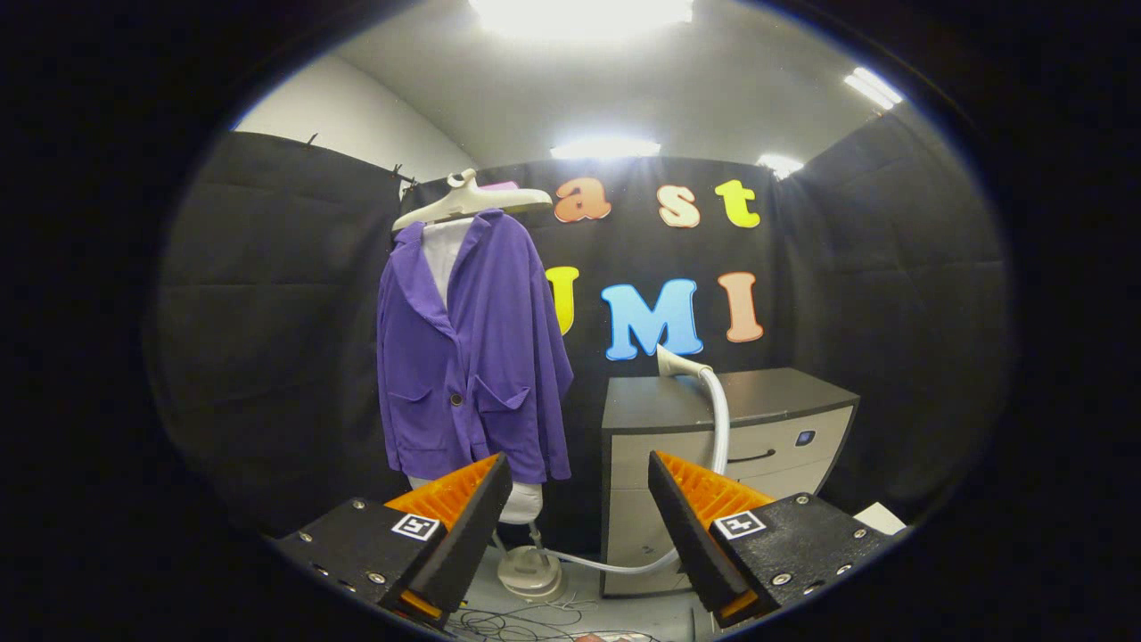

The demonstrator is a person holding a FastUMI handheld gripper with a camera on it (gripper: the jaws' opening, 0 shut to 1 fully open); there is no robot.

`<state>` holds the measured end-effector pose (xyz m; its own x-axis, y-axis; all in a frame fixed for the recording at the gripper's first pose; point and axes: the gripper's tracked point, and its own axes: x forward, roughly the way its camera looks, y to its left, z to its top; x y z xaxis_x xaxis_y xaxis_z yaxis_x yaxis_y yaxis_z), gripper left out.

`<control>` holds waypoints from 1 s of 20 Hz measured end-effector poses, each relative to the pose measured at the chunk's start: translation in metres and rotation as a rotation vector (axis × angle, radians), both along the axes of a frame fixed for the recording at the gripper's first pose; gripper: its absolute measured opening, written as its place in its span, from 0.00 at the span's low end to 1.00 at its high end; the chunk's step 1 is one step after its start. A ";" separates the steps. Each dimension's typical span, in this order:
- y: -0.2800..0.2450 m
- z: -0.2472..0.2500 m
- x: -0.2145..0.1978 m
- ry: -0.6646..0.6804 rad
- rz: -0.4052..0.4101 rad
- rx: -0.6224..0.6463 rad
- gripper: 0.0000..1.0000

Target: Iron the clothes twice with a garment steamer, once on the left side and once on the right side.

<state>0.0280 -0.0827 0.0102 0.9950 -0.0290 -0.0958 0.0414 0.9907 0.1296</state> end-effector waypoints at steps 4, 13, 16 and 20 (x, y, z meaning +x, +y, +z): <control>-0.060 0.017 0.045 -0.030 -0.062 -0.026 0.95; -0.144 0.042 0.189 -0.054 -0.018 0.034 0.95; -0.168 0.053 0.236 -0.076 0.009 0.067 0.94; -0.199 0.057 0.298 -0.061 0.038 0.119 0.93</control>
